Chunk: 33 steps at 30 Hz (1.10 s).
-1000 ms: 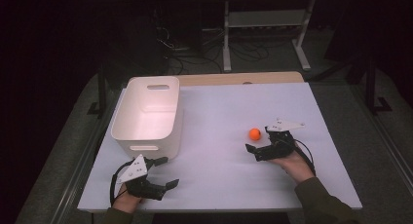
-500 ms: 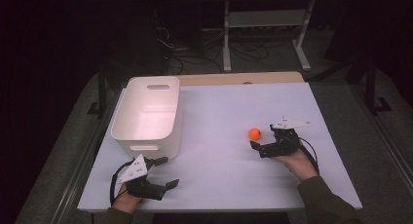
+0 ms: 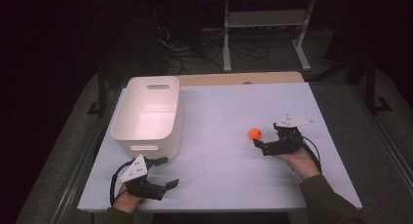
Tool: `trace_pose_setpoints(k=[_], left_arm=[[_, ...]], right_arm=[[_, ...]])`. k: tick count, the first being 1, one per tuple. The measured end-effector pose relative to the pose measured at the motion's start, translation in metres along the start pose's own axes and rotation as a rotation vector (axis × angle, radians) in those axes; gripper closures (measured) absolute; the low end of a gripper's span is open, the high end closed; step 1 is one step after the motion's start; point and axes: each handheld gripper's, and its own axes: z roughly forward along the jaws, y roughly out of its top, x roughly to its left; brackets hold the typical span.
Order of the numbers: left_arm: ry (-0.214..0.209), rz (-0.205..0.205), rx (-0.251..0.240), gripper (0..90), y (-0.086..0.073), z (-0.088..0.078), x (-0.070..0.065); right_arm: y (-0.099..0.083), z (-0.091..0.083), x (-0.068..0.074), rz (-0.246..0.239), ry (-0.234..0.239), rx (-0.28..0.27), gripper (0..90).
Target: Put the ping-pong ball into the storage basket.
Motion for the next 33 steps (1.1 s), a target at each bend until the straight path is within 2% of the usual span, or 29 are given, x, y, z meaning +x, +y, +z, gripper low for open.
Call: trace_pose_setpoints(k=[33], left_arm=[[-0.001,-0.004,-0.001,14.0,0.0,0.0,0.0]], right_arm=[[0.013,0.017,-0.002,0.0,-0.005,0.005,0.0]])
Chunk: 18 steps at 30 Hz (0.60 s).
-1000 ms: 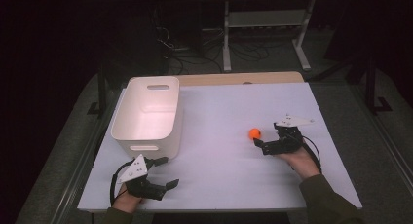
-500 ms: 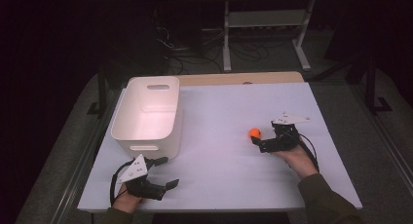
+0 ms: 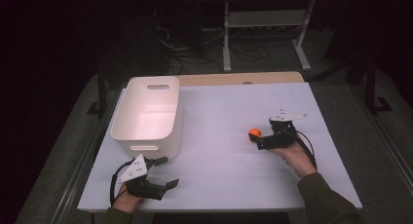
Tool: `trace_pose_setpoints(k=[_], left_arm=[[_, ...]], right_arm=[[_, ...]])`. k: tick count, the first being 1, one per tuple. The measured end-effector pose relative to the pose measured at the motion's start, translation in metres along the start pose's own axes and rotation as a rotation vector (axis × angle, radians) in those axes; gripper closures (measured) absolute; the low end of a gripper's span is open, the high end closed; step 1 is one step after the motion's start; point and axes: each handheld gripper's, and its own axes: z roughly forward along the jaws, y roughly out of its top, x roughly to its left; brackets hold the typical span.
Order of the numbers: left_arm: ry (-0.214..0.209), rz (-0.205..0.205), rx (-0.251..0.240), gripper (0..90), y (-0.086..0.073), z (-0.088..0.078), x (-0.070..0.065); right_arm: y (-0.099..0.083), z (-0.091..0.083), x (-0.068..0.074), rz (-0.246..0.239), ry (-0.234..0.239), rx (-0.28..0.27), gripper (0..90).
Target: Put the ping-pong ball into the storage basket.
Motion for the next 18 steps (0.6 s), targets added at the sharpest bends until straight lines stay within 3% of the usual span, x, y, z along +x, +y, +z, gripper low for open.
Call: trace_pose_setpoints(k=[18], left_arm=[[-0.001,-0.003,-0.001,14.0,0.0,0.0,0.0]], right_arm=[[0.009,0.014,0.002,0.001,0.008,0.001,0.0]])
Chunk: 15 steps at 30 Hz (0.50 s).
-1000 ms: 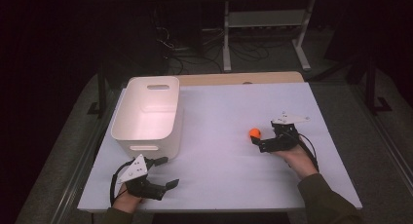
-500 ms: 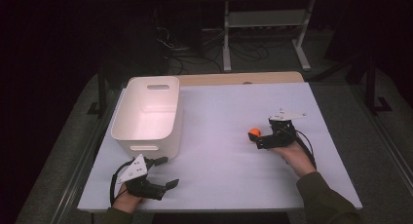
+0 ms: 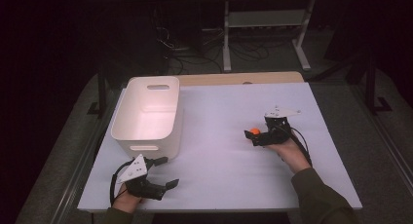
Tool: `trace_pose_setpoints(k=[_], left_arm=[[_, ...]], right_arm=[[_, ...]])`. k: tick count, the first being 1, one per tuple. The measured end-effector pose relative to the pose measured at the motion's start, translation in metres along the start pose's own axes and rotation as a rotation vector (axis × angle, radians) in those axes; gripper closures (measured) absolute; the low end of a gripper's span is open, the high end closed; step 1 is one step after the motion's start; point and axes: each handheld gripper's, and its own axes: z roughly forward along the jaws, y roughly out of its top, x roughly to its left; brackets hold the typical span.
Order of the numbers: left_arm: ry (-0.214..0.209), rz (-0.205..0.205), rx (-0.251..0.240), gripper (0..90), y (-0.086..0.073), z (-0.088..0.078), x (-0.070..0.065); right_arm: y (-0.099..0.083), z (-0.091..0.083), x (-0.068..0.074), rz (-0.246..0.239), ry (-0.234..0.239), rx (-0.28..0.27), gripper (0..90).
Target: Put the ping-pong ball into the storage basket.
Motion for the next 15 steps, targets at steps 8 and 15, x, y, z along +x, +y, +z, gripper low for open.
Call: trace_pose_setpoints(k=[8,15], left_arm=[[0.0,0.0,0.0,14.0,0.0,0.0,0.0],[0.0,0.002,0.0,14.0,0.0,0.0,0.0]], right_arm=[[0.003,0.008,0.001,-0.004,0.001,0.004,0.0],[0.003,0.012,0.0,-0.002,-0.002,0.006,0.0]])
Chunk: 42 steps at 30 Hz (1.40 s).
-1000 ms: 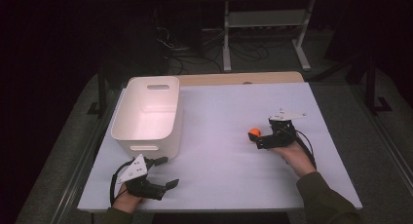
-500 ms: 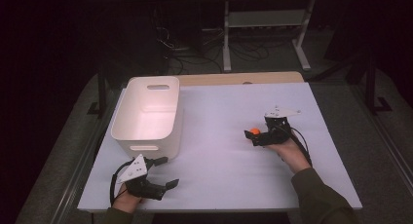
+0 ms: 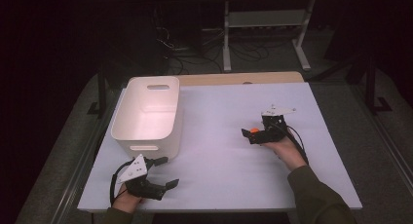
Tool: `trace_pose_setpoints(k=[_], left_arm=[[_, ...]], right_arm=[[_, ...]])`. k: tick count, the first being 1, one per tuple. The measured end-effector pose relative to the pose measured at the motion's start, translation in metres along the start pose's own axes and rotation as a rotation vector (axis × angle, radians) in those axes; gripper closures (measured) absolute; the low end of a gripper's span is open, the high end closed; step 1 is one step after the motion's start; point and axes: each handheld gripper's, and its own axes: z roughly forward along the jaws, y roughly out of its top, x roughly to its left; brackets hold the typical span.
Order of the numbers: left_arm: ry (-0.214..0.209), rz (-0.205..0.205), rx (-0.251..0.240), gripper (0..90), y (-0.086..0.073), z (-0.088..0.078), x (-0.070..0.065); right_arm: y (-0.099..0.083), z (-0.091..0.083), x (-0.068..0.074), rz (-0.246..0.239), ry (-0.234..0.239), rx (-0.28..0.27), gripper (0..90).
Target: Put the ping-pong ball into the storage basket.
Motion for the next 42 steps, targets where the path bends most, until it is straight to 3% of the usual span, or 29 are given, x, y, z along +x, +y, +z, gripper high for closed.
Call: trace_pose_setpoints(k=[42], left_arm=[[0.001,0.006,-0.001,14.0,0.0,0.0,-0.001]], right_arm=[[-0.01,0.014,-0.003,-0.016,-0.009,0.136,0.0]])
